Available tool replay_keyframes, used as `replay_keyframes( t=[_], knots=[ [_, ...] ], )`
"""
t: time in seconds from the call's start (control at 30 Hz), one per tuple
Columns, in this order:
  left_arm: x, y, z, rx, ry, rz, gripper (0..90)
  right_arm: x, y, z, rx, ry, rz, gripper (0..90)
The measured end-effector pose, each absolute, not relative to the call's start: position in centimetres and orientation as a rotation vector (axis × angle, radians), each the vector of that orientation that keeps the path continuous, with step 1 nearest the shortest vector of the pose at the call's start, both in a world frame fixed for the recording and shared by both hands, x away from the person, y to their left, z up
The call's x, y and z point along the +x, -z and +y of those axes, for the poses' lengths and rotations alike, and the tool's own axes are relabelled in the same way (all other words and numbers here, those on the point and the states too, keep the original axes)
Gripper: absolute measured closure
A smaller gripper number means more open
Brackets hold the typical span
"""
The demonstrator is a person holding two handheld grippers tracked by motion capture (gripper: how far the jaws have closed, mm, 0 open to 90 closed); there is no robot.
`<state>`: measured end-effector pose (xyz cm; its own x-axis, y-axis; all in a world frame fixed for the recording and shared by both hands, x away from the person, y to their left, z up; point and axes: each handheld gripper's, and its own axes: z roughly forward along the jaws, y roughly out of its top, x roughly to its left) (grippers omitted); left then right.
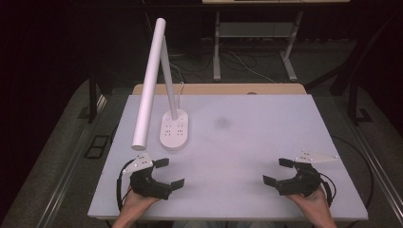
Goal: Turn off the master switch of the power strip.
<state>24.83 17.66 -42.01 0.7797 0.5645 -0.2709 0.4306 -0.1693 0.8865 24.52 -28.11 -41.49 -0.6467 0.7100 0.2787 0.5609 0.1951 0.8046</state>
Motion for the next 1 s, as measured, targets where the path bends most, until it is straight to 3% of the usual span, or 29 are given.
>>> replay_keyframes(
  t=[1.0],
  knots=[
    [24.71, 41.46, 17.90, 1.830, -0.142, 0.772, 0.0, 24.42, 41.54, -28.28, 1.236, -1.422, 2.344, 0.5]
  ],
)
